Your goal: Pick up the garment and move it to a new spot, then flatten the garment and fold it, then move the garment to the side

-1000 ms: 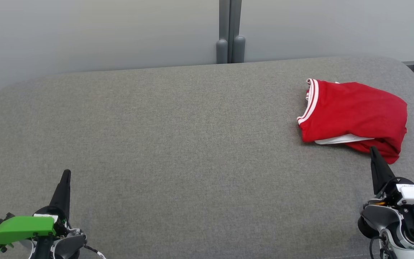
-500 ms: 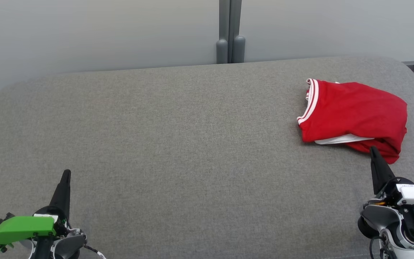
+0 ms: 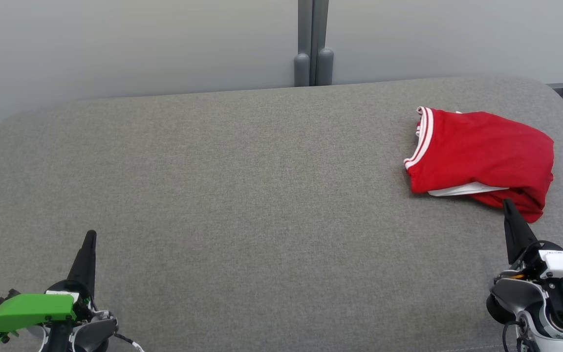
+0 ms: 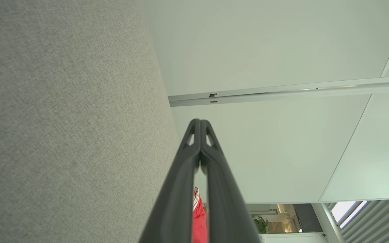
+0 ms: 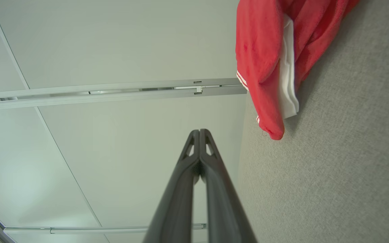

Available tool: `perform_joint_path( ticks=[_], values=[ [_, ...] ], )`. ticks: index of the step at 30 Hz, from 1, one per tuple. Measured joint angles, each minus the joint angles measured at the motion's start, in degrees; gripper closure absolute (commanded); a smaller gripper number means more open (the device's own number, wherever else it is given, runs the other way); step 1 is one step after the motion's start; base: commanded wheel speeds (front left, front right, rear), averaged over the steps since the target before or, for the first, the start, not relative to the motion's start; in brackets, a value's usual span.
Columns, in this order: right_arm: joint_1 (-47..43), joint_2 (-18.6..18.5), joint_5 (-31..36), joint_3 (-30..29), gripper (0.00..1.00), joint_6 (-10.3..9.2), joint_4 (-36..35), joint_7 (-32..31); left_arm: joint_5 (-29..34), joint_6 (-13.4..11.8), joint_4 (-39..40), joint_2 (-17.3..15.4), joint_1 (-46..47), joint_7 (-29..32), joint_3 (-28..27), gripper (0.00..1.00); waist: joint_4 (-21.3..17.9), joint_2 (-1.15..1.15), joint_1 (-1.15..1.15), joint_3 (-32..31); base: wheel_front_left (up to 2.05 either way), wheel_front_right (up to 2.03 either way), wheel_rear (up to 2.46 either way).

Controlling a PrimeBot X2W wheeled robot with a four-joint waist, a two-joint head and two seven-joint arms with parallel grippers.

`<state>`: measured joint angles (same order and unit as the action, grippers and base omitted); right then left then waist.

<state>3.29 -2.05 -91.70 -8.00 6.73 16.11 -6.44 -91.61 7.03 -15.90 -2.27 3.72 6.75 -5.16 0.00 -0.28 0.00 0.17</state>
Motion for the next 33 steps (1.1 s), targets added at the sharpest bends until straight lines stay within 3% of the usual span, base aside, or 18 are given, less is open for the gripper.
perform_joint_path(
  ticks=[33],
  values=[
    [0.00,0.00,0.00,0.01,1.00,0.00,-0.03,0.00,0.00,0.00,0.02,0.00,0.00,0.00,0.02,1.00,0.00,0.00,0.00,0.00,0.00,0.00,0.00]
  ],
)
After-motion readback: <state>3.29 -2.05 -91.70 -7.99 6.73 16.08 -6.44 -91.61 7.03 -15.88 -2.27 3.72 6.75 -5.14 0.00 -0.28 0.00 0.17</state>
